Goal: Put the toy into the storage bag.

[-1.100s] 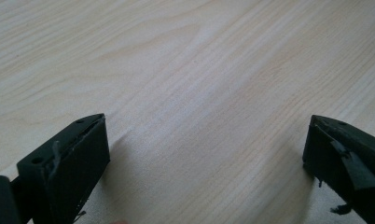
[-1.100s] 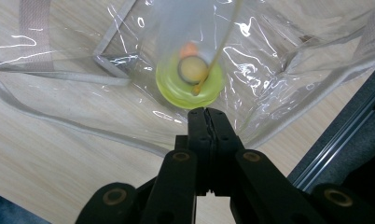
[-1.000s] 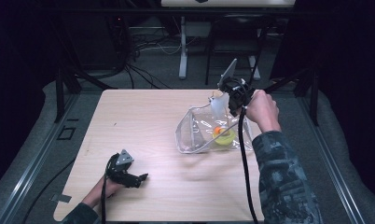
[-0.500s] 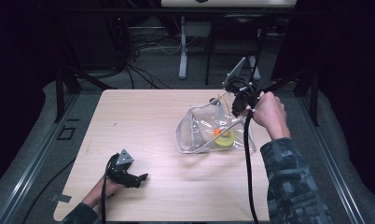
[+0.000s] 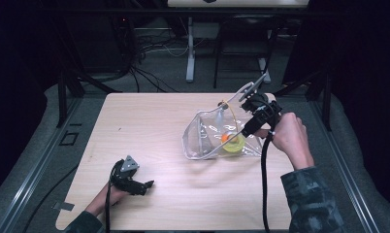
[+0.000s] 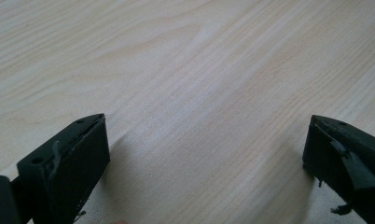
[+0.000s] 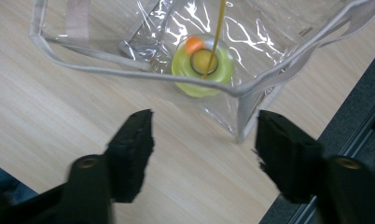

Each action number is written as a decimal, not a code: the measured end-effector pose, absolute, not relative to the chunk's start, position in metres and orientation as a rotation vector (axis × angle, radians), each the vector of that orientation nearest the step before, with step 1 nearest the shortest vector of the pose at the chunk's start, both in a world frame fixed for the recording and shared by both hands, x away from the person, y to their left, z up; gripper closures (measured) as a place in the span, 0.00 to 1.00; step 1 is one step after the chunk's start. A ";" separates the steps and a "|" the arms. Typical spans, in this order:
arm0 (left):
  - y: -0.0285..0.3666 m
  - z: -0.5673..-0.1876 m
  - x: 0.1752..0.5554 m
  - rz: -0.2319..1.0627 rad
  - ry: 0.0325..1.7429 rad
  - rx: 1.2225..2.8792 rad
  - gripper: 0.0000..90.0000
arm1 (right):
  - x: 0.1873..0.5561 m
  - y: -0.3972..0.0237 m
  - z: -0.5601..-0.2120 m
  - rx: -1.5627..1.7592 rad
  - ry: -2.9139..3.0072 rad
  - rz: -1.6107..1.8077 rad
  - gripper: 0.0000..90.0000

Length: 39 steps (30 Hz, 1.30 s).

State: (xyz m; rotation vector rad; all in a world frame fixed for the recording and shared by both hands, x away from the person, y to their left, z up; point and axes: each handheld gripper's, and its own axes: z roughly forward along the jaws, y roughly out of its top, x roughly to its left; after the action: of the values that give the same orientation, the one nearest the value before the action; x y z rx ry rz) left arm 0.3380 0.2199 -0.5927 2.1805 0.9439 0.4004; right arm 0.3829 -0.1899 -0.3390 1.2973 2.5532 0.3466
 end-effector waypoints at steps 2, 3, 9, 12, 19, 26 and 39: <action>0.220 -0.593 0.338 0.401 0.943 2.184 0.00 | 0.378 -0.191 -0.343 1.306 2.551 0.320 0.23; 0.220 -0.592 0.338 0.405 0.941 2.185 0.00 | 0.375 -0.192 -0.346 1.314 2.543 0.334 0.20; 0.220 -0.593 0.338 0.405 0.941 2.185 0.00 | 0.357 -0.198 -0.365 1.314 2.540 0.384 0.13; 0.220 -0.593 0.338 0.405 0.941 2.185 0.00 | 0.350 -0.201 -0.375 1.322 2.532 0.388 0.10; 0.220 -0.593 0.338 0.405 0.941 2.185 0.00 | 0.336 -0.214 -0.403 1.379 2.532 0.392 0.00; 0.220 -0.593 0.338 0.405 0.941 2.184 0.00 | 0.329 -0.225 -0.432 1.441 2.529 0.400 0.00; 0.220 -0.593 0.338 0.405 0.941 2.184 0.00 | 0.319 -0.245 -0.482 1.513 2.544 0.377 0.00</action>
State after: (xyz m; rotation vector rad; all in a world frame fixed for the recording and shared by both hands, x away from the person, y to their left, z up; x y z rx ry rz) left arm 0.3381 0.2202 -0.5925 2.1844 0.9411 0.4054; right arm 0.3193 -0.2451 -0.4816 1.5133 2.5437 0.3766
